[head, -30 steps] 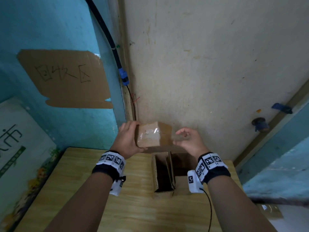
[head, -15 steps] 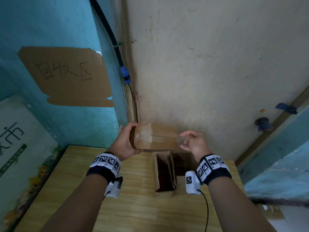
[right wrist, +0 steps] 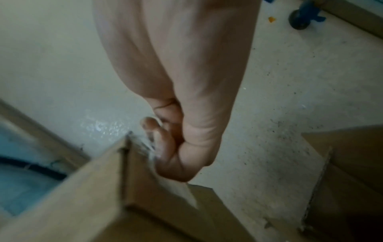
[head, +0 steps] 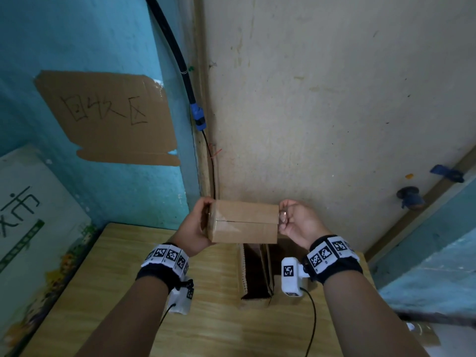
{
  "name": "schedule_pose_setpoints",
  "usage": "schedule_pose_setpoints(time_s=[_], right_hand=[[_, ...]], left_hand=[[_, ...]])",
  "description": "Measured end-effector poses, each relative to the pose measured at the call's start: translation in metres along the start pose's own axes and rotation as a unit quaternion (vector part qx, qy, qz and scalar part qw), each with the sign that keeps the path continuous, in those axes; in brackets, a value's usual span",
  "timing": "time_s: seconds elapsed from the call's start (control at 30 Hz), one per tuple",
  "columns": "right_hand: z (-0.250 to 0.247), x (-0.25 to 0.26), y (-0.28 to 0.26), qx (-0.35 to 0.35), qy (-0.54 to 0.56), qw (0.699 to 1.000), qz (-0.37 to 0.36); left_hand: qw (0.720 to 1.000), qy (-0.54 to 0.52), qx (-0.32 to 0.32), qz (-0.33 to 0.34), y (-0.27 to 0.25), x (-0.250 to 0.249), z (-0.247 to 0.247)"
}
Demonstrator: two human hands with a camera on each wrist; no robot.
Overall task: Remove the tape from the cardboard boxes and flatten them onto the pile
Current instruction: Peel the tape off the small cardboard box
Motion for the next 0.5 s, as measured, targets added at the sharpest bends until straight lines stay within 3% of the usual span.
schedule_pose_setpoints(time_s=[0.17,0.3,0.4,0.5], right_hand=[[0.016,-0.003,-0.005,0.124,0.002,0.992,0.023],[0.024,-0.004,-0.009,0.200,0.020,0.978,0.046],[0.023,-0.010,-0.006,0.177,-0.105,0.977,0.050],[0.026,-0.007,-0.002,0.120,-0.167,0.979,-0.010]], left_hand=[[0.996,-0.087,-0.024,-0.018,-0.007,0.003,-0.003],[0.995,-0.084,-0.057,-0.023,-0.013,0.018,-0.017],[0.996,-0.052,-0.063,-0.020,-0.018,0.027,-0.028],[0.994,-0.086,-0.066,-0.034,-0.019,0.029,-0.028]])
Point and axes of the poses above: each hand's wrist, its own y-axis towards the middle knuckle, its own z-axis out of the palm, x = y × z, the point moved 7 cm from there along y, towards the middle knuckle, and after that the axes turned 11 degrees about z, right-handed, at the moved point
